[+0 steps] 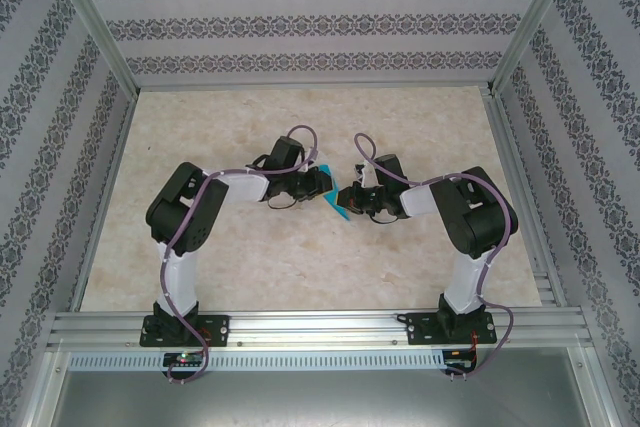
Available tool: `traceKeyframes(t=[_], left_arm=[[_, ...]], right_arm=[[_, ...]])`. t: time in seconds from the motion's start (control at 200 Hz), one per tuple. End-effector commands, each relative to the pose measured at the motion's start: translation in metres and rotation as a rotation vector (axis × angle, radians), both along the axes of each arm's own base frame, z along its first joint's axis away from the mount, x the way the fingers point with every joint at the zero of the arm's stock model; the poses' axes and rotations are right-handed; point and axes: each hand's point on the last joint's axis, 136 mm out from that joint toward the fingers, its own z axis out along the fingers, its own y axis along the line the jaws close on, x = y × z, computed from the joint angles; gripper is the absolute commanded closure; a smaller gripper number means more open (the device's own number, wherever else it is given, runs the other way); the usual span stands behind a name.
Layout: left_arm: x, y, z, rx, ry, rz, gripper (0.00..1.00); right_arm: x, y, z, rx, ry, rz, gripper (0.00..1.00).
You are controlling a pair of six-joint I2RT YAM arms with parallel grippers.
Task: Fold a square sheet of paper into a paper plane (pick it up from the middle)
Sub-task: Fold the wing for the fifth time at the center of the table.
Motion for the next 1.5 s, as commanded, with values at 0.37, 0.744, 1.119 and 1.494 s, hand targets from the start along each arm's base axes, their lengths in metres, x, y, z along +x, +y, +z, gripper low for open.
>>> traceKeyframes(t=[0.37, 0.744, 1.119, 1.494], left_arm=[[0.001, 0.006, -0.039, 0.128, 0.048, 0.027, 0.85], [-0.001, 0.010, -0.048, 0.149, 0.071, 0.035, 0.85], [-0.002, 0.008, -0.043, 0.133, 0.065, 0.027, 0.85], [-0.002, -0.011, 0.016, -0.017, -0.042, -0.036, 0.79]], right_arm=[[-0.017, -0.009, -0.023, -0.085, 0.085, 0.010, 0.87], [-0.019, -0.007, 0.001, -0.056, 0.082, 0.008, 0.81], [-0.034, -0.013, -0.008, -0.087, 0.123, 0.021, 0.92], [-0.040, -0.022, -0.040, -0.158, 0.201, 0.007, 0.96]])
